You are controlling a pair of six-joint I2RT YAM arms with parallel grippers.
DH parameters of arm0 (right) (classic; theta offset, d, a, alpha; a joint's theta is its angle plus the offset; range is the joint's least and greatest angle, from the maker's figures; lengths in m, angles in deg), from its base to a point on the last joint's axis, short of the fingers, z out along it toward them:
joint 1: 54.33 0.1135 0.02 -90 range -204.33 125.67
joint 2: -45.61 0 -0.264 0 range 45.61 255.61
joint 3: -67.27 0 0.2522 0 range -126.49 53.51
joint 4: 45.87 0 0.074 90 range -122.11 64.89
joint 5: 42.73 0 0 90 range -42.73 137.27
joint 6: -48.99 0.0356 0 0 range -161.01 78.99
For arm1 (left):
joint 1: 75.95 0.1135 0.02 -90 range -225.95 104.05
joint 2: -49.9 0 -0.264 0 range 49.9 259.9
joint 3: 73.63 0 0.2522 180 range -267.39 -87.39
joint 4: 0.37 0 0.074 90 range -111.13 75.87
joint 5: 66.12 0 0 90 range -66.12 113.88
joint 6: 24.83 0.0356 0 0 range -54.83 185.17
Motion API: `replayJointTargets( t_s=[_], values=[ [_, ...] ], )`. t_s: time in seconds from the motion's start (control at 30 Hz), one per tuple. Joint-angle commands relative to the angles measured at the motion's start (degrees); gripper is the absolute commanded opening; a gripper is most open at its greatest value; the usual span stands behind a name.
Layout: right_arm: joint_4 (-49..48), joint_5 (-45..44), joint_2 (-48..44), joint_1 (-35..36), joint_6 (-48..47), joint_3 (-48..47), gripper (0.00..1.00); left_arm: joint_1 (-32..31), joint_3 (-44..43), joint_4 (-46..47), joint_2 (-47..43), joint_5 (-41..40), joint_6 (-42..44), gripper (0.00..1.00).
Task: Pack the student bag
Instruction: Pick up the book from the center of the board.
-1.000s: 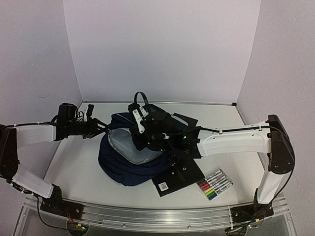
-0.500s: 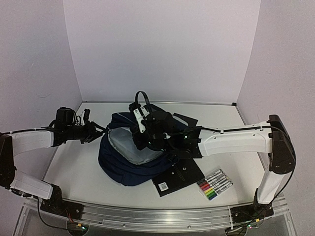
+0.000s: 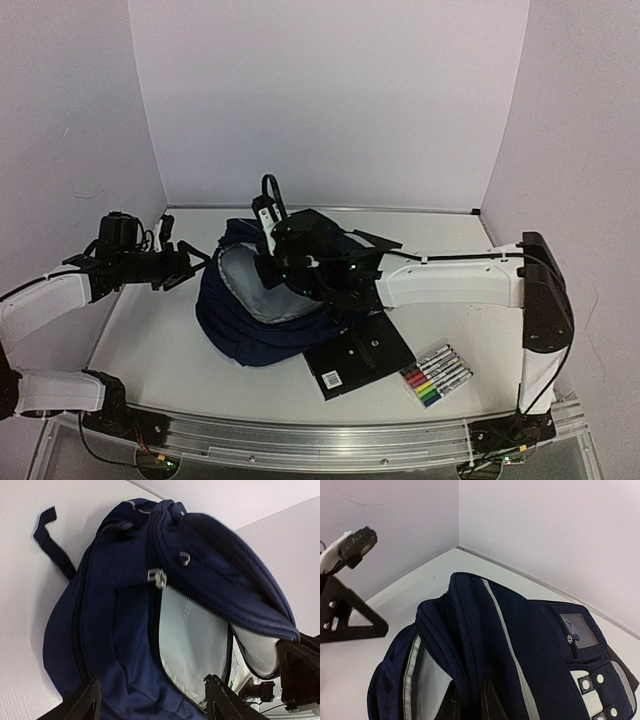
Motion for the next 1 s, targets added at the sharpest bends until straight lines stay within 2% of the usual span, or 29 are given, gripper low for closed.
replayJointTargets(
  t_s=[0.0,0.17,0.2,0.23,0.33,0.4,0.43,0.5,0.6,0.8,0.97],
  values=[
    [-6.32,-5.91,6.63,-3.02,2.76,-9.64,0.00,0.00,0.84,-1.27,-1.44,-2.07,-3.97,0.73],
    [-5.69,-2.88,13.59,-4.27,2.31,-18.44,0.00,-0.02,4.15,2.79,-1.83,-0.88,-8.33,0.76],
    [-5.02,-2.02,14.08,-4.23,1.94,-19.79,0.01,-0.03,4.63,3.44,-1.55,-0.80,-8.94,0.76],
    [-4.12,-0.79,14.32,-4.22,1.57,-21.25,0.08,-0.02,4.96,3.93,-1.04,-0.57,-9.48,0.77],
    [-0.96,3.77,12.32,-4.21,1.24,-23.04,0.51,-0.30,5.40,5.77,0.53,1.22,-10.67,0.77],
    [1.40,5.53,9.31,-4.26,1.97,-21.65,0.74,-1.56,5.46,7.01,1.07,1.81,-11.31,0.77],
    [2.52,6.00,7.32,-4.28,2.48,-19.96,0.84,-2.83,5.40,7.20,1.26,1.39,-11.59,0.76],
    [4.42,6.27,2.47,-4.27,3.87,-15.43,0.97,-6.00,5.22,7.07,1.81,-0.19,-12.55,0.76],
    [8.56,5.45,-6.06,-4.59,6.74,-8.60,0.98,-11.73,5.75,7.97,2.67,-3.30,-15.52,0.75],
    [17.03,6.60,-19.73,-9.08,16.36,8.53,0.98,-26.04,7.19,11.75,3.69,-14.81,-24.69,0.72],
    [18.76,14.42,-28.70,-16.30,24.07,23.85,0.98,-36.61,5.80,16.19,8.74,-22.10,-31.80,0.72]
  ],
)
